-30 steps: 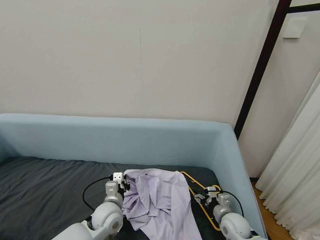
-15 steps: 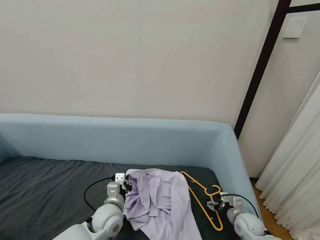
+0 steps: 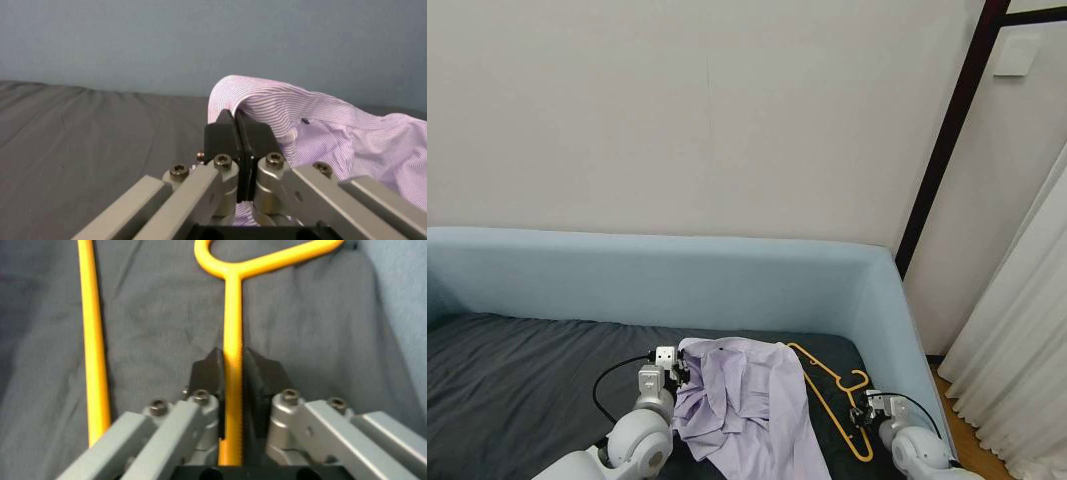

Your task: Pick up the clothes from the sofa and hang them on the clothes hanger.

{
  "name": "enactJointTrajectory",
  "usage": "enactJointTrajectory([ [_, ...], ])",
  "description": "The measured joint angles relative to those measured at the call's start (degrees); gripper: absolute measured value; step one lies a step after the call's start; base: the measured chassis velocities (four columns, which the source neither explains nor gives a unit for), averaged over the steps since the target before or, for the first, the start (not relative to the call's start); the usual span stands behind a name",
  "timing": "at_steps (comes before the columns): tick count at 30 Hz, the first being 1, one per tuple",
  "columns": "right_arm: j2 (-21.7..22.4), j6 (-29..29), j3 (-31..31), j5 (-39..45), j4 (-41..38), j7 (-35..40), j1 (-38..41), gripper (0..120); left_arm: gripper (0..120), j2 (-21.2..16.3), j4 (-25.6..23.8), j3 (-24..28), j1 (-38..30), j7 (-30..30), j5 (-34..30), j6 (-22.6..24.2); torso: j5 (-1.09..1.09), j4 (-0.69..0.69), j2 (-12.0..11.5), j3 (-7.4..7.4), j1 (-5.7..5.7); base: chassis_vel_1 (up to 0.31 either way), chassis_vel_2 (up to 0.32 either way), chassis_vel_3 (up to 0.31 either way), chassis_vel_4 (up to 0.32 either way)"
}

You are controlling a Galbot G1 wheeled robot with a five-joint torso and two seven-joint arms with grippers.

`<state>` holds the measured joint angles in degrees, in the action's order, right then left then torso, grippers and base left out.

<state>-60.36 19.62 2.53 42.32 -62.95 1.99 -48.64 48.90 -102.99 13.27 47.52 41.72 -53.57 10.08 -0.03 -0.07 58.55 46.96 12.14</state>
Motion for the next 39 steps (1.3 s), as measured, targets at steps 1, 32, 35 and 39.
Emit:
enactJointTrajectory([
  [1,-0.05,0.14,0.03,0.0,0.14,-0.15,-0.02,6,0,0.07,0.02,-0.19,0.13,0.0,-0.11,-0.01,-0.01,0.0,0.0,0.0,0.0,0.0,0.0,0.0,0.0],
  [32,2.37,-14.28,1.31,-10.41,-16.94,11.7,-1.93,4,0,-1.5,-1.94,-0.54,0.4,-0.26,-0.5,-0.23,0.0,0.0,0.0,0.0,0.0,0.0,0.0,0.0,0.0],
  [35,4.11,-18.03,1.39,-19.3,-21.67,12.14,-5.69,4,0,-1.85,-2.35,-0.73,-0.06,-0.31,-1.01,-0.12,0.0,-0.02,0.0,-0.01,0.0,0.0,0.0,0.0,0.0],
  [39,6.08,-25.06,2.12,-34.68,-25.79,12.92,-10.91,4,0,-2.71,-3.57,-1.54,-0.42,-0.34,-1.56,-0.01,0.0,0.01,0.0,-0.01,0.0,0.0,0.0,0.0,0.0],
])
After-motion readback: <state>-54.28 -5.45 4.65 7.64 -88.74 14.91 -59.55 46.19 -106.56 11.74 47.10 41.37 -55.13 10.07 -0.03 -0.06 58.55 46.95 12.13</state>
